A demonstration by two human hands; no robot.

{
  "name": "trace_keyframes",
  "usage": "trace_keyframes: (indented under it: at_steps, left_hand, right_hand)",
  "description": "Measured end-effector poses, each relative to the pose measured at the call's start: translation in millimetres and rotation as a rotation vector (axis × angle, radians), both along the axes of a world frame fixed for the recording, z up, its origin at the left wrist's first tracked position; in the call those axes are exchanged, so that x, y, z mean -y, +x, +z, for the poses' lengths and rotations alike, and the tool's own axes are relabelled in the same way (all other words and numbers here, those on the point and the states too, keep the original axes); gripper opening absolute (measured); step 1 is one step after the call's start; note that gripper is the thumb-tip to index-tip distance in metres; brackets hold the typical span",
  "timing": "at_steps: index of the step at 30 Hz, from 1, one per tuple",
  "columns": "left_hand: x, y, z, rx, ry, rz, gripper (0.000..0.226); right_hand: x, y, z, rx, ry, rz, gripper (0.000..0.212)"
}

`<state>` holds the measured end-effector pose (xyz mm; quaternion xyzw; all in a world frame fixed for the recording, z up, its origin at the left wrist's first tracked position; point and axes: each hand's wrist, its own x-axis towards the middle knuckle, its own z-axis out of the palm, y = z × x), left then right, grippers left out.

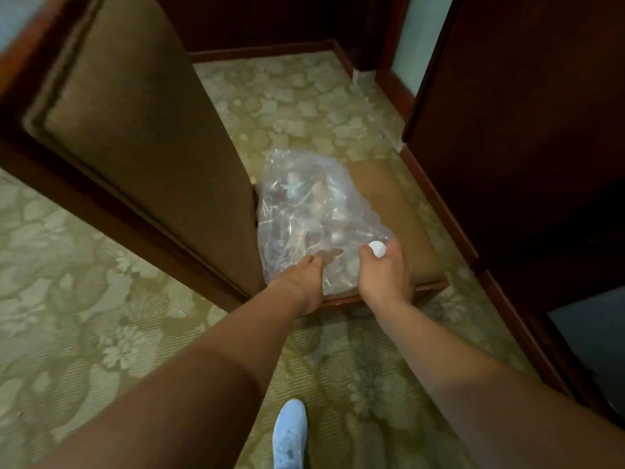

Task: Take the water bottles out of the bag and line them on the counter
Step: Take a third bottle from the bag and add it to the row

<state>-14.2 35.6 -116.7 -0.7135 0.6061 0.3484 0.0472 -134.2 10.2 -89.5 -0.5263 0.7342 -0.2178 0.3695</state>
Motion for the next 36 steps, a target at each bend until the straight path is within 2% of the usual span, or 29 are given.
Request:
trace_keyframes:
  at_steps: [5,9,11,13,16,18,21,23,25,27,33,36]
  left_hand:
    - [-2,-32,61,-0.130,-0.171,0.007,0.080]
    - [4,-52,105,-0.487,-0.351,0.184,0.074]
    - [11,-61,127,-0.577,-0.414,0.241,0.069]
    - [22,-67,144,-0.603,-0.475,0.257,0.074]
    - [38,-78,182,-0.627,-0.561,0.267,0.063]
    - [48,-81,204,-0.590,-0.631,0.288,0.056]
    - [70,-91,255,-0.554,-0.739,0.277,0.049]
    - [86,-100,290,-0.582,-0.724,0.249,0.049]
    - [103,-110,319,-0.645,-0.709,0.230,0.051]
    - [120,-121,345,-0.683,-0.739,0.200,0.055]
    - [147,-154,412,-0.745,-0.788,0.011,0.050]
    - [166,-161,435,-1.005,-0.669,-0.049,0.068]
  right_hand:
    - [-7,-17,74,0.000,-0.082,-0.030,0.037]
    - [-9,-34,136,0.016,-0.169,-0.027,0.042]
    - [-6,-45,166,0.013,-0.200,0.026,0.042]
    - [1,-54,196,0.077,-0.231,0.114,0.038]
    - [17,-76,236,0.336,-0.267,0.138,0.030]
    - [29,-96,247,0.276,-0.239,0.164,0.026]
    - [47,-135,265,0.069,-0.193,0.151,0.050]
    - [52,-153,281,0.025,-0.131,0.149,0.071]
    - [57,-160,297,0.064,-0.085,0.180,0.090]
    - [63,-156,310,0.107,-0.116,0.200,0.099]
    - [89,-140,352,0.280,-0.393,-0.015,0.077]
    - [87,-144,381,0.321,-0.481,-0.191,0.068]
